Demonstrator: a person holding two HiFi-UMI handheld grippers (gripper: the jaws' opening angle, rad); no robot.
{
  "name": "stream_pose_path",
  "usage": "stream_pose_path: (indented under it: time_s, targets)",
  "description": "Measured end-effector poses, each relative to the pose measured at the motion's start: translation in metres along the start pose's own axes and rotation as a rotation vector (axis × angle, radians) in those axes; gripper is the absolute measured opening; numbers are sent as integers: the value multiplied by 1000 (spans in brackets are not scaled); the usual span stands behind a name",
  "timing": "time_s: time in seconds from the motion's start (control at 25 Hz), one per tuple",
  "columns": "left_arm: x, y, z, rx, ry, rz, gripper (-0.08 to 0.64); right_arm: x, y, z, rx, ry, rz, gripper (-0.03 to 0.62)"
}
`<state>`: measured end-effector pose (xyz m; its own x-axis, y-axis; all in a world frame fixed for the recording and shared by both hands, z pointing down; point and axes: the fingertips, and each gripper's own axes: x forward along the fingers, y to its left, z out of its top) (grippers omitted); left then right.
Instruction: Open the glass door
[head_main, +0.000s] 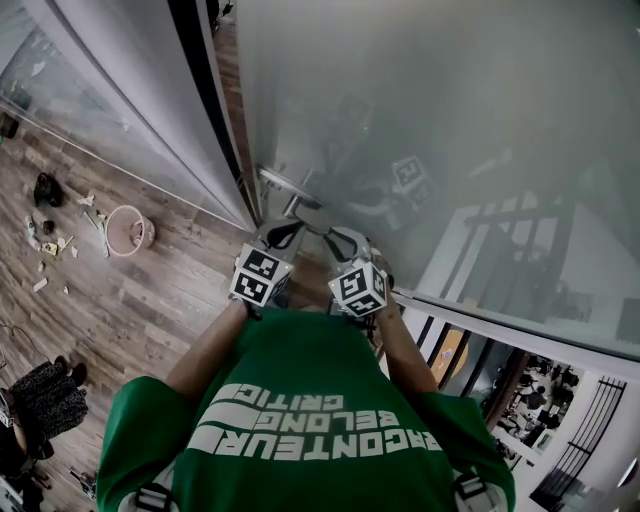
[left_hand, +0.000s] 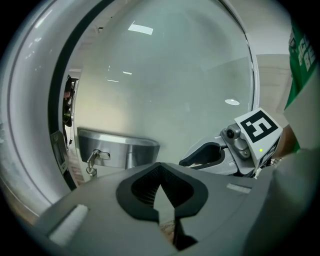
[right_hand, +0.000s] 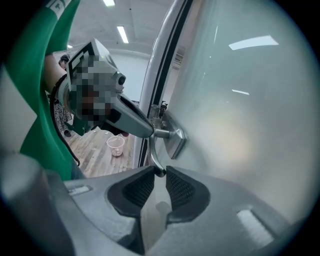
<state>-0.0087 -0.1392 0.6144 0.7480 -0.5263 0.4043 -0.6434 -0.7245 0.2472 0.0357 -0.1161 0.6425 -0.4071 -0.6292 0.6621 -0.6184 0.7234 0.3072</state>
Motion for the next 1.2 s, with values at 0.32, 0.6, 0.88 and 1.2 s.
stream_pose_path:
  time_s: [0.32, 0.6, 0.88, 1.2]
  targets:
    - [3, 1, 15, 5, -19, -25, 17, 6, -32, -3, 44, 46, -104, 64]
    - [1, 2, 22, -6, -37, -18, 17, 18, -60, -9, 59, 82, -123, 64]
    - [1, 17, 13, -38, -48, 24, 17, 41, -90, -18, 78, 117, -160, 64]
    - [9, 17, 11, -35, -45, 56, 17, 56, -118, -35, 104, 124, -191, 63]
